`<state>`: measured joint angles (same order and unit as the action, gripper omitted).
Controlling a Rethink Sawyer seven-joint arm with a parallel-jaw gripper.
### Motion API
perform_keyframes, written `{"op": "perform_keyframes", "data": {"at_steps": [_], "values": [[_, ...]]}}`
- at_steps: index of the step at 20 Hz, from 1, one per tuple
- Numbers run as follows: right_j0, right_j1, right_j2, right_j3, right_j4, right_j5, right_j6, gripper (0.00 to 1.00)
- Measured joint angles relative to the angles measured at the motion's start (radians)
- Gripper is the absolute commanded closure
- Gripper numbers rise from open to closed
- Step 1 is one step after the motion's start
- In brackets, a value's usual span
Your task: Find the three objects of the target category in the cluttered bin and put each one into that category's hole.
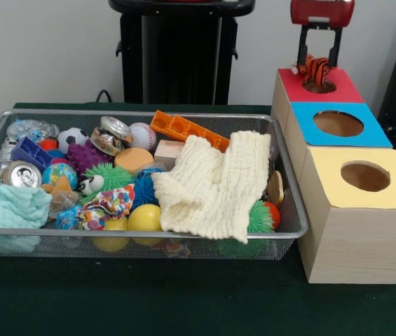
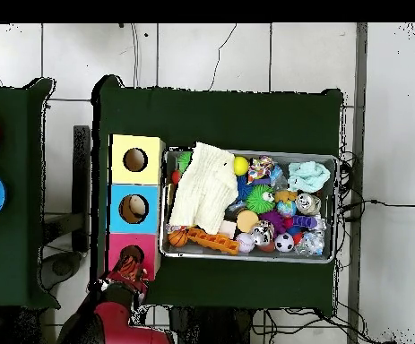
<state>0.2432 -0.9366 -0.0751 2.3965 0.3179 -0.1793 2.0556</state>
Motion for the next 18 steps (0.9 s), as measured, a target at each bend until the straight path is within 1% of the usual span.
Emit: {"op": "perform_keyframes", "data": {"at_steps": [3, 5, 18], "values": [[-0.002, -0.029, -0.007, 0.0, 0.0, 0.035, 0.0, 0.0], [-0.003, -0.037, -0.007, 0.0, 0.0, 0.037, 0.0, 0.0], [0.004, -0.038, -0.01, 0.0, 0.0, 0.037, 0.0, 0.0]]}}
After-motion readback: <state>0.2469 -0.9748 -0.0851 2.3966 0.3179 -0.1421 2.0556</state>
